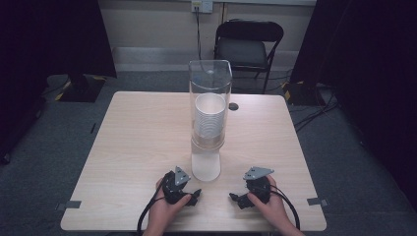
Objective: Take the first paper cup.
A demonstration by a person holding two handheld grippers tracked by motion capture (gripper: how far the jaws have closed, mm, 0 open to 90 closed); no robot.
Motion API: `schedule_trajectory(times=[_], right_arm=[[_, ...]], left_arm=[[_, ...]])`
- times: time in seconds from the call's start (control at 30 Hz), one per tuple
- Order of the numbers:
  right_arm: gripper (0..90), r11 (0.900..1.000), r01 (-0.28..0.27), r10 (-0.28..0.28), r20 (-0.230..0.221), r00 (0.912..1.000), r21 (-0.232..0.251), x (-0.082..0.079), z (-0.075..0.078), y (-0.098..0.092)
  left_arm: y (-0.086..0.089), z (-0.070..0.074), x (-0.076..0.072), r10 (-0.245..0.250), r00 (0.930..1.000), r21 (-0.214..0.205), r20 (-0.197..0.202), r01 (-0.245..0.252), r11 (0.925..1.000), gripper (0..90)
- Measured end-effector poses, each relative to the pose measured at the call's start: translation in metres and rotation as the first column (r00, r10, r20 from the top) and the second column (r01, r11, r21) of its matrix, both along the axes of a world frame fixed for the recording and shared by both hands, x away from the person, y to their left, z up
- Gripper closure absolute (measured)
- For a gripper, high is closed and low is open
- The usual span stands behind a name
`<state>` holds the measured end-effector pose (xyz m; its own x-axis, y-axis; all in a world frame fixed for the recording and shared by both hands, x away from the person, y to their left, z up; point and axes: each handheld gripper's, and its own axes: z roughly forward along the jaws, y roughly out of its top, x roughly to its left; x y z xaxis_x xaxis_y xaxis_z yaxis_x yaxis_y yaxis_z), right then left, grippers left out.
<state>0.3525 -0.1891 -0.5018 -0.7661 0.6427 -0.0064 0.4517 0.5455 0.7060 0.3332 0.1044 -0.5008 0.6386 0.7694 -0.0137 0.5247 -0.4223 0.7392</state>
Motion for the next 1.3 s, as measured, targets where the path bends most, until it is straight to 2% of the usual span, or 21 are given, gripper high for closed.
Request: schedule_trajectory(times=[0.13, 0.23, 0.3, 0.4, 0.57, 0.67, 0.7, 0.73, 0.77, 0.8, 0.87, 0.9, 1.0, 1.03, 1.07, 1.1, 1.13, 1.17, 1.2, 1.23, 1.3], right_arm=[[0.0, 1.0000, 0.001, -0.001, 0.001, 1.0000, 0.000, 0.000, 0.000, 0.000], [0.0, 1.0000, 0.000, 0.000, 0.000, 1.0000, 0.000, 0.000, 0.000, 0.000], [0.0, 1.0000, 0.000, 0.000, 0.000, 1.0000, 0.000, 0.000, 0.000, 0.000], [0.0, 1.0000, 0.000, 0.000, 0.000, 1.0000, 0.001, 0.000, 0.000, 0.000], [0.0, 1.0000, 0.000, 0.000, 0.000, 1.0000, 0.000, 0.000, 0.000, 0.000], [0.0, 1.0000, 0.000, 0.000, 0.000, 1.0000, 0.000, 0.000, 0.000, 0.000], [0.0, 1.0000, 0.000, 0.000, 0.000, 1.0000, 0.000, 0.000, 0.000, 0.000], [0.0, 1.0000, 0.000, 0.000, 0.000, 1.0000, 0.000, 0.000, 0.000, 0.000], [0.0, 1.0000, -0.001, 0.001, 0.000, 1.0000, 0.001, 0.000, 0.000, 0.000], [0.0, 1.0000, -0.001, 0.001, 0.000, 1.0000, 0.001, 0.000, 0.000, 0.000], [0.0, 1.0000, 0.000, 0.000, 0.000, 1.0000, 0.001, 0.000, 0.000, 0.000], [0.0, 1.0000, 0.000, 0.000, 0.000, 1.0000, 0.001, 0.000, 0.000, 0.000], [0.0, 1.0000, 0.000, 0.000, 0.000, 1.0000, 0.001, 0.000, 0.000, 0.000], [0.0, 1.0000, 0.000, 0.000, 0.000, 1.0000, 0.001, 0.000, 0.000, 0.000], [0.0, 1.0000, 0.000, 0.000, 0.000, 1.0000, 0.001, 0.000, 0.000, 0.000], [0.0, 1.0000, 0.000, 0.000, 0.000, 1.0000, 0.001, 0.000, 0.000, 0.000], [0.0, 1.0000, 0.000, 0.000, 0.000, 1.0000, 0.001, 0.000, 0.000, 0.000], [0.0, 1.0000, 0.000, 0.000, 0.000, 1.0000, 0.001, 0.000, 0.000, 0.000], [0.0, 1.0000, -0.001, 0.001, 0.000, 1.0000, 0.001, 0.000, 0.000, 0.000], [0.0, 1.0000, 0.000, 0.000, 0.000, 1.0000, 0.001, 0.000, 0.000, 0.000], [0.0, 1.0000, 0.000, 0.000, 0.000, 1.0000, 0.001, 0.000, 0.000, 0.000]], left_arm=[[0.003, 0.001, 0.003, 0.009, 1.0000, -0.011, 0.004, -0.009, 0.9999, 16.2], [0.007, 0.005, 0.007, 0.057, 0.9983, -0.081, -0.017, -0.058, 0.9950, 18.0], [0.009, 0.013, 0.011, 0.066, 0.9977, -0.099, -0.014, -0.067, 0.9928, 17.4], [0.009, 0.027, 0.018, 0.056, 0.9983, -0.128, -0.018, -0.058, 0.9901, 16.9], [0.003, 0.052, 0.028, 0.048, 0.9988, -0.157, 0.004, -0.047, 0.9865, 16.1], [-0.001, 0.062, 0.035, 0.039, 0.9991, -0.201, 0.020, -0.034, 0.9789, 16.1], [-0.002, 0.066, 0.037, 0.028, 0.9993, -0.224, 0.025, -0.022, 0.9743, 16.1], [-0.003, 0.068, 0.038, 0.025, 0.9993, -0.225, 0.027, -0.018, 0.9742, 15.9], [-0.006, 0.073, 0.041, 0.024, 0.9988, -0.243, 0.043, -0.013, 0.9699, 15.9], [-0.006, 0.073, 0.041, 0.024, 0.9988, -0.243, 0.043, -0.013, 0.9699, 16.0], [-0.009, 0.077, 0.044, 0.028, 0.9982, -0.261, 0.053, -0.013, 0.9652, 15.9], [-0.010, 0.079, 0.045, 0.028, 0.9978, -0.253, 0.061, -0.012, 0.9674, 15.9], [-0.013, 0.082, 0.050, 0.027, 0.9965, -0.256, 0.079, -0.006, 0.9667, 15.9], [-0.015, 0.083, 0.050, 0.044, 0.9959, -0.260, 0.080, -0.022, 0.9653, 15.9], [-0.016, 0.082, 0.052, 0.043, 0.9947, -0.279, 0.093, -0.016, 0.9601, 15.9], [-0.017, 0.082, 0.053, 0.048, 0.9942, -0.285, 0.096, -0.019, 0.9584, 15.9], [-0.019, 0.082, 0.053, 0.048, 0.9939, -0.275, 0.099, -0.019, 0.9613, 15.9], [-0.020, 0.080, 0.055, 0.045, 0.9926, -0.276, 0.113, -0.012, 0.9611, 15.9], [-0.022, 0.079, 0.056, 0.056, 0.9914, -0.289, 0.118, -0.019, 0.9572, 15.9], [-0.023, 0.079, 0.057, 0.056, 0.9911, -0.286, 0.121, -0.019, 0.9580, 15.9], [-0.026, 0.078, 0.059, 0.066, 0.9901, -0.303, 0.124, -0.025, 0.9528, 16.1]])
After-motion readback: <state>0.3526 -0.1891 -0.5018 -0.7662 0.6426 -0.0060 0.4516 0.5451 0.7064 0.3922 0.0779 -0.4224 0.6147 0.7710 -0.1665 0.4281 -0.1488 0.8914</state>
